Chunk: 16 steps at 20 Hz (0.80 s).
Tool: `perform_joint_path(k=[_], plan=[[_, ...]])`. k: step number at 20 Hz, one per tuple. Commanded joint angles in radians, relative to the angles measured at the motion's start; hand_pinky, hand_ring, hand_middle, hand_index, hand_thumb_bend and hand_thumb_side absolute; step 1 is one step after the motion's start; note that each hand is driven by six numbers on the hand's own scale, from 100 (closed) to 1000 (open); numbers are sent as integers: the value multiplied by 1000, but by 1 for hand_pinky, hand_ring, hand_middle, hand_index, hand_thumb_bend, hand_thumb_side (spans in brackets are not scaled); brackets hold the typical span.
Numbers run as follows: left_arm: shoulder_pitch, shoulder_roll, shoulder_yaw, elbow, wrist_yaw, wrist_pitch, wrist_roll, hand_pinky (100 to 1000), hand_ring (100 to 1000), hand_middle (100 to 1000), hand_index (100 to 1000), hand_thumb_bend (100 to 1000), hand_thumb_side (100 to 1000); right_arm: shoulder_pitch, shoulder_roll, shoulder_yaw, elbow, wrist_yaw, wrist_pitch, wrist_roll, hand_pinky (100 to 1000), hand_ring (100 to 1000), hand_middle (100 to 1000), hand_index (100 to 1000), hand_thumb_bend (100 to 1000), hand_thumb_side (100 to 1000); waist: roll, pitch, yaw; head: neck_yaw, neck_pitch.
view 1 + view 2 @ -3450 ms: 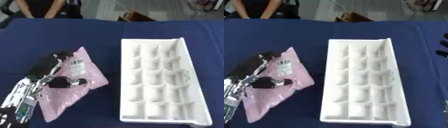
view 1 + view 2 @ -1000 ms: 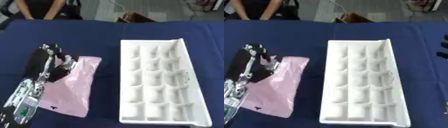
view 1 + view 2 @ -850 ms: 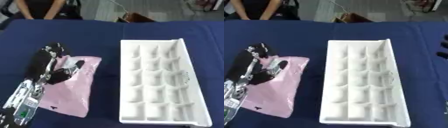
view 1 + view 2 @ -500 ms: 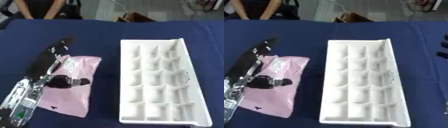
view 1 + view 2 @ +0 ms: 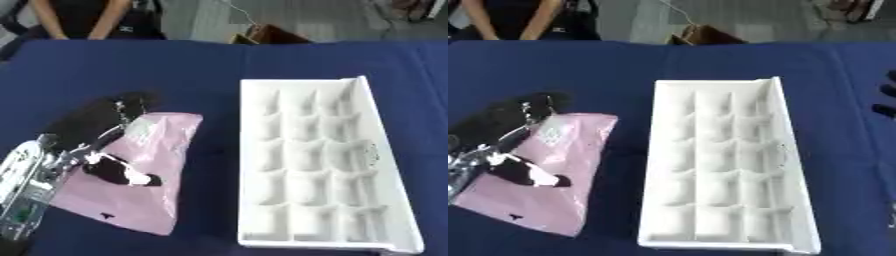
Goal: Pick up objects on the table and place them in the box.
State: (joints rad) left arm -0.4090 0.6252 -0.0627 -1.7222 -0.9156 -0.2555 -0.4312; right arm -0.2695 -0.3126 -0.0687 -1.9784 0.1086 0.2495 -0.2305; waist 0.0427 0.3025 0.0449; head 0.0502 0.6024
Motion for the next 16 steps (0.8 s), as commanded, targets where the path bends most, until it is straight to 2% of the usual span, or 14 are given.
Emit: perform_joint_path(k=[1,4,8,9,12,13,14,15,16], plan=[[-18,51,3,-20,12,13,-81,891,968,966,1000,806,439,-5,-12,-4,-21,2,0,3,751,843,836,940,100,924,-1,-22,-1,-3,-8],[-21,45,1,0,27,22,-107,886,955,953,1000,805,441,-5,-12,-4,-21,2,0,3,750,843,836,940,100,923,-3,-21,-1,-3,-7],[-27,27,-2,43,16,27,-106,867,930,933,1000,847,453,-6,-10,-4,-22,1,0,4,750,843,836,940,100,923,-6,-20,-2,0,-7],[-26,21,-1,55,7,28,-100,868,931,934,1000,845,453,-7,-10,-4,-22,0,0,4,750,843,836,940,100,923,-7,-19,-3,1,-7],[-17,-7,11,83,-21,35,-52,798,833,868,967,845,434,-8,-8,-4,-22,0,-1,4,750,843,836,940,100,923,-12,-17,-5,1,-9],[-12,-17,16,90,-30,39,-26,803,840,873,970,847,436,-9,-8,-4,-22,0,-1,4,750,843,836,940,100,922,-13,-16,-5,2,-9],[-7,-29,20,95,-37,43,1,722,724,799,916,824,405,-9,-8,-5,-22,-1,-1,4,750,843,836,940,100,922,-15,-16,-5,3,-9],[-1,-41,24,99,-44,49,31,733,740,808,924,828,410,-10,-7,-5,-22,-1,-2,4,750,843,836,940,100,922,-17,-16,-4,3,-10],[3,-54,28,103,-50,56,63,646,598,735,856,807,374,-10,-7,-4,-22,-2,-2,4,750,843,836,940,100,922,-18,-15,-4,4,-9]])
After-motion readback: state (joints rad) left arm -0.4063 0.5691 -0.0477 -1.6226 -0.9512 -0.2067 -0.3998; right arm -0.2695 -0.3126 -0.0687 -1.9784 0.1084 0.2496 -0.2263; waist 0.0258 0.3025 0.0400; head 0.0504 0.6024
